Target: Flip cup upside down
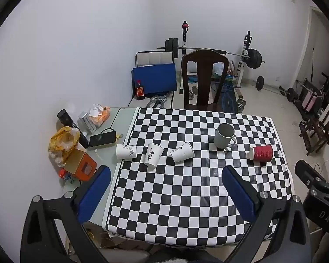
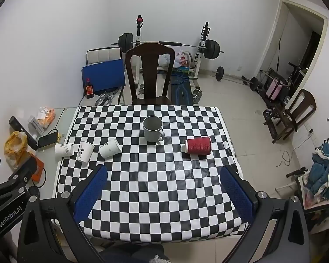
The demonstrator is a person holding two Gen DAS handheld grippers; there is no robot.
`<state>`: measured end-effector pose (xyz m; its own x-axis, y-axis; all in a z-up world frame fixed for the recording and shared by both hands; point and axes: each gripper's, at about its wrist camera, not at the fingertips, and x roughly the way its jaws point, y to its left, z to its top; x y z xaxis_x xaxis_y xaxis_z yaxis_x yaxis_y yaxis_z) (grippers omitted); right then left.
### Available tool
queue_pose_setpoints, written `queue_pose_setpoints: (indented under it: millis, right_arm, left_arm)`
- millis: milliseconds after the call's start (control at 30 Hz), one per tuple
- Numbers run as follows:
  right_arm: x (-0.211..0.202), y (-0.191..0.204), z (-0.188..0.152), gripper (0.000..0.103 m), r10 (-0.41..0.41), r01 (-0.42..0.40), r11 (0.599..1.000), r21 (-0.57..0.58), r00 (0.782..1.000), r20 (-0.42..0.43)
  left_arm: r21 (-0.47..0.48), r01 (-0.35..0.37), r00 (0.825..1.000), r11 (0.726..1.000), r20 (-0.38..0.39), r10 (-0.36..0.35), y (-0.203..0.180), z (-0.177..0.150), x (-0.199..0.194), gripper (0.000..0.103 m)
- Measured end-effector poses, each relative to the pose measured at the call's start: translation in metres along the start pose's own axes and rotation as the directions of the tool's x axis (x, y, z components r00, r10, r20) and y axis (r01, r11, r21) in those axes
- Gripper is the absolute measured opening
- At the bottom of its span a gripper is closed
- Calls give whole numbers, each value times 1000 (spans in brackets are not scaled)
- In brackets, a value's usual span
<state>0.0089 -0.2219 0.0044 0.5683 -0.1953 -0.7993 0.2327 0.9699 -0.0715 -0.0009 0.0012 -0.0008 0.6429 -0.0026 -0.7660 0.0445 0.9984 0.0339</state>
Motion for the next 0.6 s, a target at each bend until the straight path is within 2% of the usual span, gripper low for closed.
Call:
queue_pose_setpoints:
  millis: [600]
  right_arm:
    - [-4,1,1,103,-8,8,1000,-4,1000,-4]
  left_arm:
    - [8,4,1000,1000,5,-5,-11,-2,-10,103]
